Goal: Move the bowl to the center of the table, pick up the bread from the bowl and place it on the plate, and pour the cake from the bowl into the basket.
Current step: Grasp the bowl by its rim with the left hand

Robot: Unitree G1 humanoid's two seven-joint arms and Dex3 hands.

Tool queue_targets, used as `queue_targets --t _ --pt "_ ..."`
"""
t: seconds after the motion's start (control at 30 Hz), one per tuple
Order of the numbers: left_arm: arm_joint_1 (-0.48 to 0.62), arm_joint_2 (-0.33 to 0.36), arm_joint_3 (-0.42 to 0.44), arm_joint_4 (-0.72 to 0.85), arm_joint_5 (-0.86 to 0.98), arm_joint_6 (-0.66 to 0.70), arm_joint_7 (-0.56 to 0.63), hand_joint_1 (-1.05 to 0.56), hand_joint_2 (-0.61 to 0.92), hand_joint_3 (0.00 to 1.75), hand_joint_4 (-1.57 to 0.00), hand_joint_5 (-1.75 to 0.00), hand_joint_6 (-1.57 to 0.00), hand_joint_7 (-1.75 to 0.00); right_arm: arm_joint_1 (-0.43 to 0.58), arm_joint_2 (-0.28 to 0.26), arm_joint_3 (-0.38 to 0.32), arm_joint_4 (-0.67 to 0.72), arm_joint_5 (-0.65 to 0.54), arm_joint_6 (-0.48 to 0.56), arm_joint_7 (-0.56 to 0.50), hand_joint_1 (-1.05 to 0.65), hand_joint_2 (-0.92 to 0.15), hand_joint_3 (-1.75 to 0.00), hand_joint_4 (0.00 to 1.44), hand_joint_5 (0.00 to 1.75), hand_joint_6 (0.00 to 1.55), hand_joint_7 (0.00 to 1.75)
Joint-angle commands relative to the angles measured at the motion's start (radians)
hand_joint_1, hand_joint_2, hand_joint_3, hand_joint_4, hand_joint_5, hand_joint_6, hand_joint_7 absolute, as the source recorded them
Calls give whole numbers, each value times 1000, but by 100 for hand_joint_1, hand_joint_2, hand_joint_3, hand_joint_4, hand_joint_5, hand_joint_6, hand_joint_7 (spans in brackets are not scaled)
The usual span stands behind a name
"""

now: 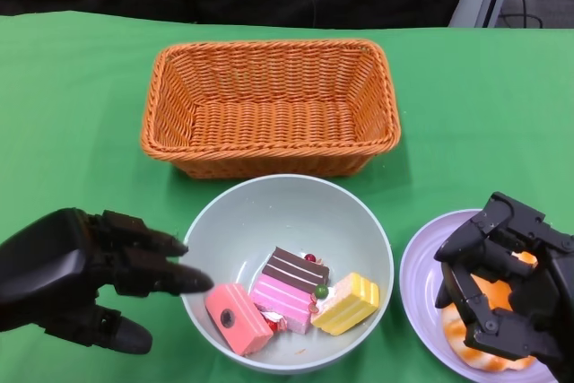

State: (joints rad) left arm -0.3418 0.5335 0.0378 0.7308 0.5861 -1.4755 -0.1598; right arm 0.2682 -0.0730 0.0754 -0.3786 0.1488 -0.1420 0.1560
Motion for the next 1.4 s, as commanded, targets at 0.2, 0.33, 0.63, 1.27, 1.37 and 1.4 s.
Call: queue_targets --t 0.2,0.33,0.63,1.27,1.37,1.4 --pt "-40 23 12 13 165 -53 124 -55 80 1 -100 -4 -98 -3 8 15 2 -16 -19 3 -16 -9 -60 -96 67 162 63 134" --pt "-54 31 -2 -6 237 -58 171 -55 82 1 -104 -4 -100 -3 11 22 8 -17 -18 0 -20 -8 -60 -96 68 162 64 133" --pt "-69 44 -68 -47 341 -25 268 -58 89 2 -106 -2 -102 -2 14 28 10 -5 -34 -11 -19 -9 -59 -97 69 160 65 131" --pt "-162 100 -354 -72 482 145 447 -57 92 7 -107 -2 -99 0 19 43 23 3 -54 -21 -23 -6 -58 -102 68 160 64 132" --pt "-190 99 -402 -65 458 159 425 -58 92 9 -111 -4 -100 -1 22 46 28 -2 -52 -12 -27 -5 -58 -103 68 160 64 132" --pt "-201 97 -417 -59 454 161 423 -57 92 9 -112 -4 -100 -1 22 48 30 -3 -54 -12 -29 -5 -58 -103 68 160 64 132"
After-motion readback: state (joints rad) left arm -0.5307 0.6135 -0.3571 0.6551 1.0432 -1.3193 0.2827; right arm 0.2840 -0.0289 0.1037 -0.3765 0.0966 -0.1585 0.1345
